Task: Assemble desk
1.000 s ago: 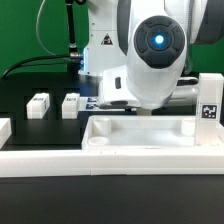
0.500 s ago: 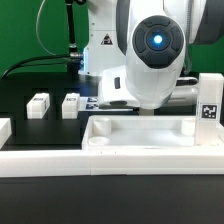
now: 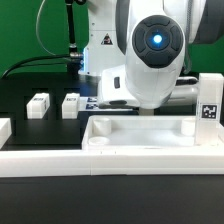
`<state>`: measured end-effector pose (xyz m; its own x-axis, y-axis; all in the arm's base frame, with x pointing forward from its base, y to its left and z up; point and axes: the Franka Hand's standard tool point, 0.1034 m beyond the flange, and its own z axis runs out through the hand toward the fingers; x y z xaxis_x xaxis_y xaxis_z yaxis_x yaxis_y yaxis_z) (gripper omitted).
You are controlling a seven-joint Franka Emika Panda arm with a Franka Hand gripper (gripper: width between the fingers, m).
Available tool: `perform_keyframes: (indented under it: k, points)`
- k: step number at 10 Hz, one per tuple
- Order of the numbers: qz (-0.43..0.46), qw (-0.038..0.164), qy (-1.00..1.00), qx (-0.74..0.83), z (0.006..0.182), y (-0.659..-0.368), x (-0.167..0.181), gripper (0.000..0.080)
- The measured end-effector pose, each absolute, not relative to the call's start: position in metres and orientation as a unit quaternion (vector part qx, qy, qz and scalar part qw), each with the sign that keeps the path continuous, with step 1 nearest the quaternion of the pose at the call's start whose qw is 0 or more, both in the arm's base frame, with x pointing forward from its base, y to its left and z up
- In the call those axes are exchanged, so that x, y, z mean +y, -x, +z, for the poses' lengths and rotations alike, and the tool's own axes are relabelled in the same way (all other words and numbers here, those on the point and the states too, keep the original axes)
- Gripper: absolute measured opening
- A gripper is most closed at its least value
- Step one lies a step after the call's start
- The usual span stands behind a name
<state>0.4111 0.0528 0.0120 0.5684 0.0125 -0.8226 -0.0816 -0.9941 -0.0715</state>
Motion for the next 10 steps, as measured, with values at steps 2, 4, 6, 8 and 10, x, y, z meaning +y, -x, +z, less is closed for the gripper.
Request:
perform_keyframes:
  k: [2,4,6,8,10]
  points:
    - [0.461,0.063,0.885,0.01,0.064,-0.446,0.036,0.0288]
    - [0.435,0.075,0.897,0.019,0.097,-0.467,0.015,0.0288]
    - [0.358,0.077,0.93,0.012,0.106,-0.489,0.007,0.0288]
    - [0.305,0.072,0.95,0.015,0.104,-0.487,0.006,0.0288]
    - [0.282,0.077,0.956,0.034,0.102,-0.493,0.001,0.0288]
